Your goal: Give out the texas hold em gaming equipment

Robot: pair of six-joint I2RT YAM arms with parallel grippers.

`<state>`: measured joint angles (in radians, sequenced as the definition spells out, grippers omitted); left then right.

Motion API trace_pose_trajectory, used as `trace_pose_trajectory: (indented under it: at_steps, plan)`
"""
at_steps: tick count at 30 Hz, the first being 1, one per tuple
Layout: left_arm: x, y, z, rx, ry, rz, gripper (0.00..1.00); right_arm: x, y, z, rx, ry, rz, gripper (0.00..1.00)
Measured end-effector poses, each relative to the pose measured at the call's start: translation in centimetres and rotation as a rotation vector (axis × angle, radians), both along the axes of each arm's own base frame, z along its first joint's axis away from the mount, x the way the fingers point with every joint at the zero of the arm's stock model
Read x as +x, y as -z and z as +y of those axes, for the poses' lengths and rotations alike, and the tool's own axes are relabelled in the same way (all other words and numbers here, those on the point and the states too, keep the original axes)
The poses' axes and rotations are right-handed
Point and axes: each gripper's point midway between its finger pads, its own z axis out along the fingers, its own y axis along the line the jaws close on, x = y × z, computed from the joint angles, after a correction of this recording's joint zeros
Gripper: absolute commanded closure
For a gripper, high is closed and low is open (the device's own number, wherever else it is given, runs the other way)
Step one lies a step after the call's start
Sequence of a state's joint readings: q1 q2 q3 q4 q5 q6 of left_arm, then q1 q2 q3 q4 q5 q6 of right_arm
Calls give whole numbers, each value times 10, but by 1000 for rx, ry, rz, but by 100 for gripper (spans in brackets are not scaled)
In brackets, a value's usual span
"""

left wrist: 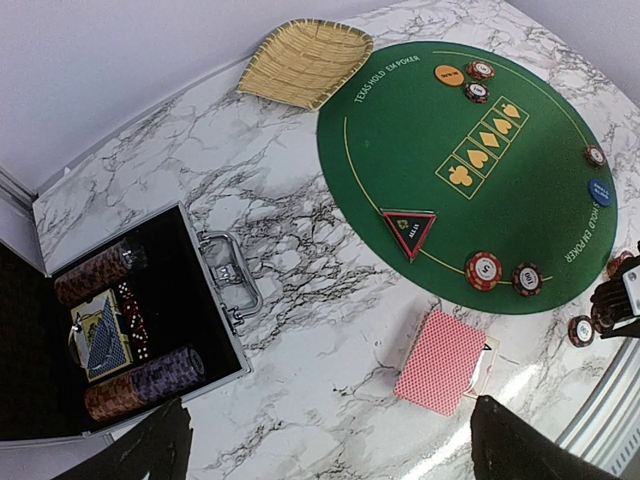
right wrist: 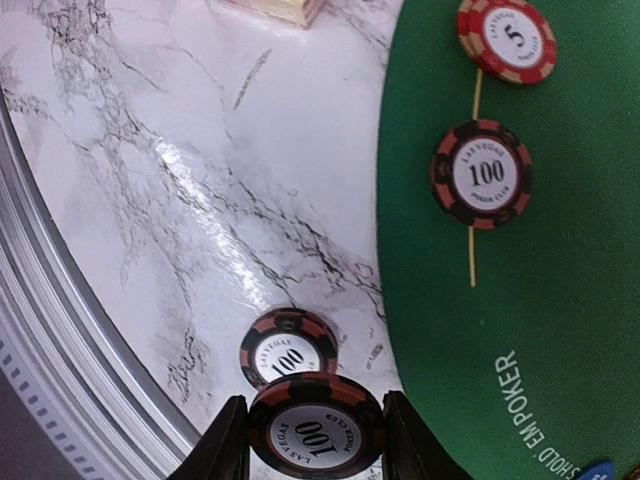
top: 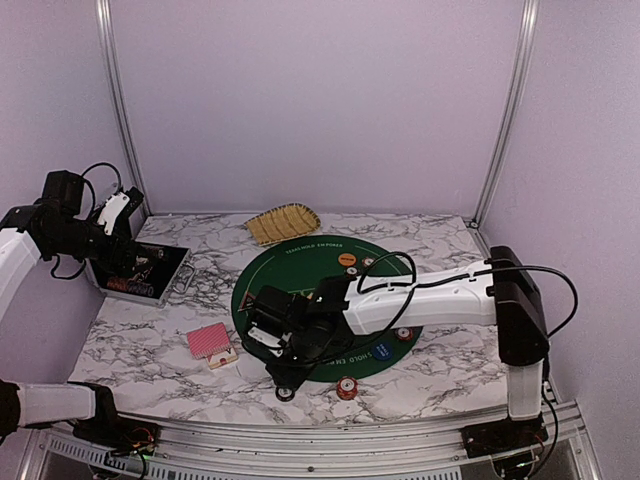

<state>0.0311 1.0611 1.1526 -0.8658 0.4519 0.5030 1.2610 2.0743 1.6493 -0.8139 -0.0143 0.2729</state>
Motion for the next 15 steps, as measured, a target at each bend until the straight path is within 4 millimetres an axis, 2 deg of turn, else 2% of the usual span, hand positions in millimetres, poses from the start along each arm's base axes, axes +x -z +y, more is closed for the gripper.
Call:
trace_pose_trajectory:
  at_steps: [3,6,11,15]
  plan:
    - [0,0,0,2,2,0,1,12,-5,-17,-1,45,-4,82]
    - [-1,2,0,5,4,3,1,33,-3,-45,-22,116,-4,83]
    - [-3,6,1,17,9,13,1,60,12,-91,-80,222,1,83]
    - [-5,10,1,21,14,28,1,66,25,-111,-116,259,10,83]
